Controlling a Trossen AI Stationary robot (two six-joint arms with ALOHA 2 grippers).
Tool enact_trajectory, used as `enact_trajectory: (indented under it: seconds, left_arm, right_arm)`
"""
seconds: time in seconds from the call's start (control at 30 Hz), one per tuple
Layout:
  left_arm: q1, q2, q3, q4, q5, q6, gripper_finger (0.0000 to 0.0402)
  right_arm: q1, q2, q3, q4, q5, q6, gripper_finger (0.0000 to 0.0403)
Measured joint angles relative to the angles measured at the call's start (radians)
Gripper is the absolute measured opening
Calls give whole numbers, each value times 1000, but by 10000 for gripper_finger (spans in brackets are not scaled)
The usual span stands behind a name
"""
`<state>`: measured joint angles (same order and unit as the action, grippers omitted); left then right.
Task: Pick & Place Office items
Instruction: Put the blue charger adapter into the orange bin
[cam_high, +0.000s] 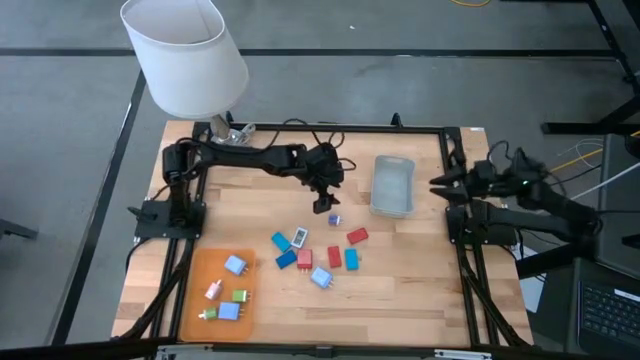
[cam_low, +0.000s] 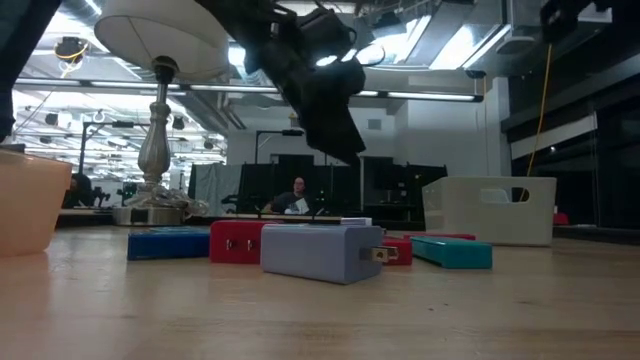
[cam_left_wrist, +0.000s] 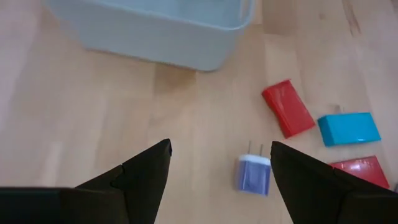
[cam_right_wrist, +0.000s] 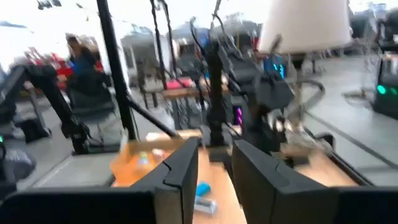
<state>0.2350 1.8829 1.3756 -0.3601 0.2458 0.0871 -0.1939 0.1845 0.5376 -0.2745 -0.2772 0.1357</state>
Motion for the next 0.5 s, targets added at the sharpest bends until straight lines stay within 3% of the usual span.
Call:
enact_trajectory:
  seconds: [0.23,0.5]
  left_arm:
    - [-74,27,0,-36,-23,139,270]
    - [-142,100,0,-51,-43,170,270]
  right_arm:
    - [0,-19,-124,225,-20,35,100]
    - [-1,-20,-126,208,-19,20,100]
